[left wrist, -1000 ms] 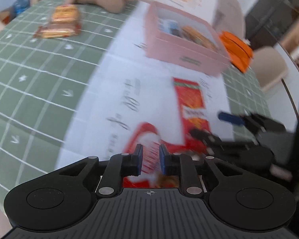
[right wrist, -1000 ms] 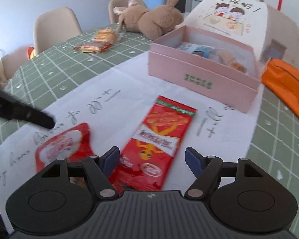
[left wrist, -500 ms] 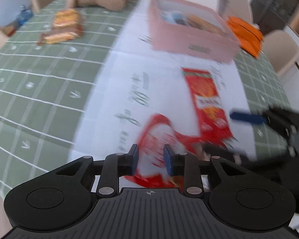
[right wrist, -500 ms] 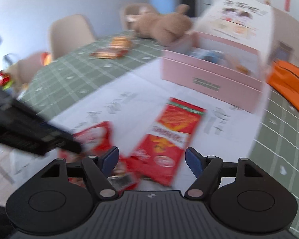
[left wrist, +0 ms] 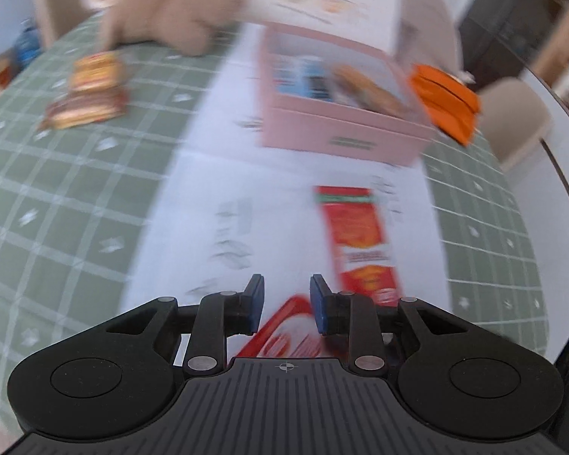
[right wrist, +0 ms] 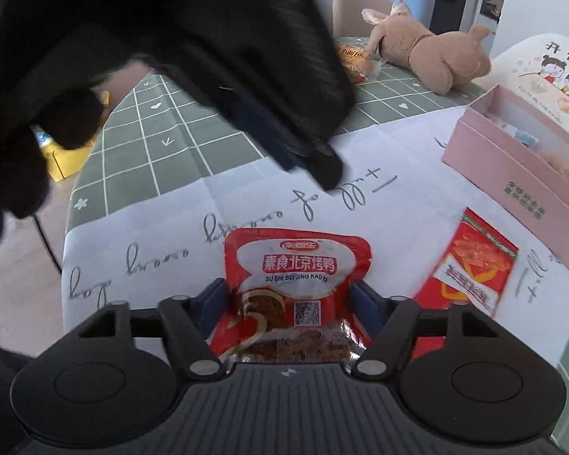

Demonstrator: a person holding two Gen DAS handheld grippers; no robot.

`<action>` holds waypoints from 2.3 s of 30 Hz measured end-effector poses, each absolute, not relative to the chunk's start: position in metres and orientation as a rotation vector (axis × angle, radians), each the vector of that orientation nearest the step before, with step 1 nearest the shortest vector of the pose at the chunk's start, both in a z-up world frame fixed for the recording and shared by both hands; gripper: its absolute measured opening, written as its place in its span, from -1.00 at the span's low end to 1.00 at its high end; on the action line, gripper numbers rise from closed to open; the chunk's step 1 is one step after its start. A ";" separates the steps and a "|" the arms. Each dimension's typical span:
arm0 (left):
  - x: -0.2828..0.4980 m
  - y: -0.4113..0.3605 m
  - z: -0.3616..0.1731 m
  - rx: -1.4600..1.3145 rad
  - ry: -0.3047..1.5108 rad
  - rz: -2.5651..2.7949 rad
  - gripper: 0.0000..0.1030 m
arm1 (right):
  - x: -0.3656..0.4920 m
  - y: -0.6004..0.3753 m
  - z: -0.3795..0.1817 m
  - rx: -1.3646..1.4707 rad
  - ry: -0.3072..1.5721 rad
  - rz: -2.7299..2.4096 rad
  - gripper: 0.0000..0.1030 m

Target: Organize snacks

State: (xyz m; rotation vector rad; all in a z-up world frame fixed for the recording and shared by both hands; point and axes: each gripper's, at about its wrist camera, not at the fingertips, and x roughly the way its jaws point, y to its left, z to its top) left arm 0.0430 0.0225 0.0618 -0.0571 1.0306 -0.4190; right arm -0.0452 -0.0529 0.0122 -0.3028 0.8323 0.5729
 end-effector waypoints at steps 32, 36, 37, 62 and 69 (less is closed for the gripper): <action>0.058 0.056 0.026 0.144 0.973 -0.221 -0.39 | -0.014 -0.145 0.033 -0.072 0.824 0.265 0.43; 0.048 0.066 0.029 0.085 0.983 -0.212 -0.39 | 0.021 -0.163 0.036 0.065 0.857 0.219 0.60; 0.045 0.069 0.029 0.071 0.987 -0.212 -0.39 | 0.034 -0.165 0.028 0.093 0.896 0.199 0.60; 0.034 0.084 0.025 -0.263 1.074 -0.204 -0.41 | -0.033 -0.121 0.028 -0.131 0.906 0.440 0.44; 0.065 0.038 0.029 -0.087 1.025 -0.255 -0.39 | -0.052 -0.132 0.014 -0.144 0.930 0.347 0.48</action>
